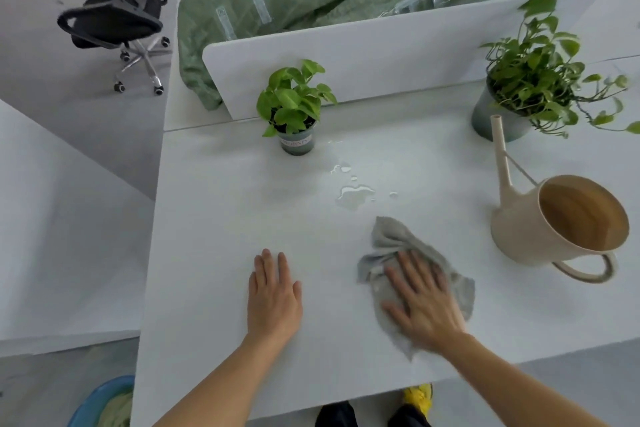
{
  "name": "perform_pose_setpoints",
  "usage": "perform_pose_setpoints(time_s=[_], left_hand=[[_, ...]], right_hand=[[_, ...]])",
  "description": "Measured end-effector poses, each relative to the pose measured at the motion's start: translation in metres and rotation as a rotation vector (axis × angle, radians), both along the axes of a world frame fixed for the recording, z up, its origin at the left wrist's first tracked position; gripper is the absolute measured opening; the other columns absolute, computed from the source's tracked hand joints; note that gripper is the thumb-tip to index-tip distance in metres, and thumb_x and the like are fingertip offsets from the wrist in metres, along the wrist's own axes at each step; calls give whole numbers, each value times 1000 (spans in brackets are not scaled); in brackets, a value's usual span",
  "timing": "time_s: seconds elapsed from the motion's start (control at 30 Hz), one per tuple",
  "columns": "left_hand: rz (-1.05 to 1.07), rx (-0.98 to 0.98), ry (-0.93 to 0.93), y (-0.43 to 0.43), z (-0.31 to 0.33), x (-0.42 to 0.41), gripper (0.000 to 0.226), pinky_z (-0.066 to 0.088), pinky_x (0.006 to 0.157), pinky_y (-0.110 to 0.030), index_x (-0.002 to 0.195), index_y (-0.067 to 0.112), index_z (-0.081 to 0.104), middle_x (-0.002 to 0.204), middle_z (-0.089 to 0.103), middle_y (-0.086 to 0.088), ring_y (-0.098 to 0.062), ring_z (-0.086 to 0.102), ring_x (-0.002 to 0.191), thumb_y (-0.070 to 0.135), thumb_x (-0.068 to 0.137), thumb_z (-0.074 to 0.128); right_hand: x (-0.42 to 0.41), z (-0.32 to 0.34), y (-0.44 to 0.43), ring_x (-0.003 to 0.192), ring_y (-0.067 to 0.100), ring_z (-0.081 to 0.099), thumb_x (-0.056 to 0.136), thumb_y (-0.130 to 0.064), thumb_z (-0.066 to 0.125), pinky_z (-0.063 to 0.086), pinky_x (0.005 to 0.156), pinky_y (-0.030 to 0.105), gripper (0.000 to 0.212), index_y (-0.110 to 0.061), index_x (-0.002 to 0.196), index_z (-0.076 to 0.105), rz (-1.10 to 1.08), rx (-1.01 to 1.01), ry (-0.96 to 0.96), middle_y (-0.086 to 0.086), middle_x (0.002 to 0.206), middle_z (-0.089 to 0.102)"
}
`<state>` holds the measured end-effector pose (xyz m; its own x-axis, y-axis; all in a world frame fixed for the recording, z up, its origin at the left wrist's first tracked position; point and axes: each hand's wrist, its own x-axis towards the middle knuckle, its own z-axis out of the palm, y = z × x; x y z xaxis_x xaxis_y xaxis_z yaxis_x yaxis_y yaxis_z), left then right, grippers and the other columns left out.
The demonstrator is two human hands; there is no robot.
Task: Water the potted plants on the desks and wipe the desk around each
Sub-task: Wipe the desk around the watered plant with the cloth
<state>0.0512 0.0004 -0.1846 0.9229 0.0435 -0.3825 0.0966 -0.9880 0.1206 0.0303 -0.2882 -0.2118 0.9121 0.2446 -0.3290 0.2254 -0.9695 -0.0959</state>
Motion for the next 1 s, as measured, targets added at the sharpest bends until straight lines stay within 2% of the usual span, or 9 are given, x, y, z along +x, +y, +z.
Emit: perform_pose_setpoints(time_s=[0.1, 0.23, 0.3, 0.43, 0.57, 0.67, 0.87, 0.93, 1.0], left_hand=[[-28, 26, -17, 2, -7, -3, 70, -2, 120, -40, 146, 8, -20, 156, -24, -17, -33, -15, 147, 50, 90, -12], [-45, 45, -24, 5, -16, -3, 93, -9, 117, -38, 140, 11, -28, 148, -34, -15, -26, -26, 142, 55, 61, -50], [-50, 50, -106, 9, -18, -3, 90, -2, 117, -38, 145, 10, -16, 155, -20, -15, -26, -14, 145, 56, 72, -42], [1, -25, -103, 24, -18, -4, 87, -3, 120, -32, 150, 13, -5, 158, -10, -5, -20, -4, 149, 58, 81, -31], [296, 21, -148, 52, -15, 19, 65, 16, 120, -43, 153, 7, 16, 161, 9, -17, -30, 9, 149, 46, 100, 17], [344, 53, -144, 64, -21, 30, 63, 10, 120, -43, 153, 6, 11, 161, 5, -16, -30, 3, 150, 40, 102, 24], [307, 129, -216, 66, -43, 22, 67, 8, 118, -45, 150, 3, 19, 158, 17, -19, -32, 15, 147, 44, 98, 11], [294, 133, -235, 68, -43, 23, 66, 8, 118, -45, 151, 3, 19, 159, 16, -19, -31, 14, 147, 44, 99, 10], [284, 134, -241, 69, -44, 22, 67, 9, 118, -45, 151, 3, 18, 159, 15, -17, -30, 12, 148, 45, 100, 7]], right_hand=[[47, 1, -48, 153, 27, 7, 93, -70, 0, -5, 120, 42, 85, -20, 160, 16, -238, -62, -26, 12, 166, 16], [97, -2, -21, 153, 32, -12, 84, -69, -11, -6, 122, 54, 87, -26, 159, -9, -569, -28, -16, 12, 167, -10], [90, -4, 21, 153, 34, -12, 87, -67, -10, -9, 120, 57, 80, -27, 157, -11, -445, 4, 1, 13, 166, -11], [37, -7, 69, 152, 32, 11, 101, -61, 13, 11, 116, 60, 67, -25, 157, 27, 146, 80, -3, 14, 163, 25], [53, -1, 19, 152, 27, 15, 99, -66, 24, 14, 116, 54, 66, -33, 157, 28, 533, 42, -21, 7, 164, 24], [102, -1, -24, 154, 23, 7, 95, -73, 13, 8, 120, 50, 76, -30, 158, 23, 251, 13, -33, 9, 163, 27], [199, -6, -2, 153, 34, -9, 83, -76, 1, -4, 119, 62, 91, -26, 160, -1, -332, -33, -66, 12, 167, -6], [209, -5, 32, 152, 37, -13, 81, -75, -4, -7, 117, 65, 94, -23, 160, -5, -379, -12, -30, 15, 167, -10], [199, -9, 69, 152, 36, -16, 83, -73, -6, -11, 117, 63, 91, -23, 159, -7, -240, -13, -19, 14, 166, -13]])
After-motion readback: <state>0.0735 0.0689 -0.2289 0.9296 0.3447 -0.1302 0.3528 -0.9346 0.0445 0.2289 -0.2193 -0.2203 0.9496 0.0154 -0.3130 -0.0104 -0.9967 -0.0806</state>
